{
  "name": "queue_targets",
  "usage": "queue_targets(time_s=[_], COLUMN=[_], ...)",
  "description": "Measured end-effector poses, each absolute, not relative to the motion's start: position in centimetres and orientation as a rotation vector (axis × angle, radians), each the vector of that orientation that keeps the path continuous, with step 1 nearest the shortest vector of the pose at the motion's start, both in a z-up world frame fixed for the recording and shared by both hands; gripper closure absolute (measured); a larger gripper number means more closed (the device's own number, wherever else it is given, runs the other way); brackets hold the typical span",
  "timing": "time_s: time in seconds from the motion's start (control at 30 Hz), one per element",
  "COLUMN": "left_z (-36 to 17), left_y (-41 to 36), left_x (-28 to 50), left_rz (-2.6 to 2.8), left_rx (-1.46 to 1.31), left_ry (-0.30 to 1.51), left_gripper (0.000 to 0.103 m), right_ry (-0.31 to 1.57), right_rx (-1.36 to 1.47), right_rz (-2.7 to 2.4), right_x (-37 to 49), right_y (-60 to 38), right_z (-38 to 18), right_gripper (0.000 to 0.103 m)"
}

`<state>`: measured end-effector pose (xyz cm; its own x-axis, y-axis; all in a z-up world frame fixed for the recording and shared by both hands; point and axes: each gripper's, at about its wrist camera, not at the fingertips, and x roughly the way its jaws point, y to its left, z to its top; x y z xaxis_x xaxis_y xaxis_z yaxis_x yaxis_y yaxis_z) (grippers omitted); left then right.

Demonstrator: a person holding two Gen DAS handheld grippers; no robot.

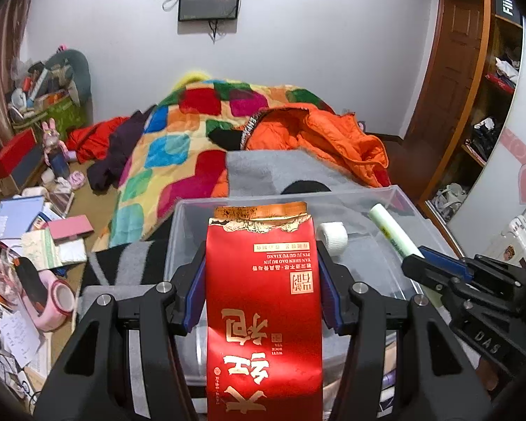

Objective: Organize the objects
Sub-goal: 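Lower the red packet into the box with the left tool while the right tool places the green tube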

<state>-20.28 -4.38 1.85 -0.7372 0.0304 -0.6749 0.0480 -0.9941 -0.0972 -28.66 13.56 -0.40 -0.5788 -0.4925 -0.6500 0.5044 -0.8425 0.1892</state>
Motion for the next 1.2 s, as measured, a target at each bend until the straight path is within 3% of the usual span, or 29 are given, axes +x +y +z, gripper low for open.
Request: queue_targets(time_s=[0.53,0.97,1.2], left_z=[-2.2,-1.7,0.1], left_y=[-4.4,-3.9,-3.3], left_x=[-23.8,-23.0,-20.8], left_rz=[-2.832,-2.855,-2.898], left_rx=[1.307,1.305,1.228], left_ry=[0.113,0.093,0.059], left_gripper=[0.049,0.048,0.039], right_ry=[0.195,0.198,0.195], right_rx=[1.041,1.079,1.093], right_rz=[-2.372,-2.355,-2.353], right_x=[-30.3,-30.4,-30.1], right_y=[10.9,10.5,10.6], right_z=[-3.0,-3.6,-3.2], right_gripper=[0.089,0.089,0.082])
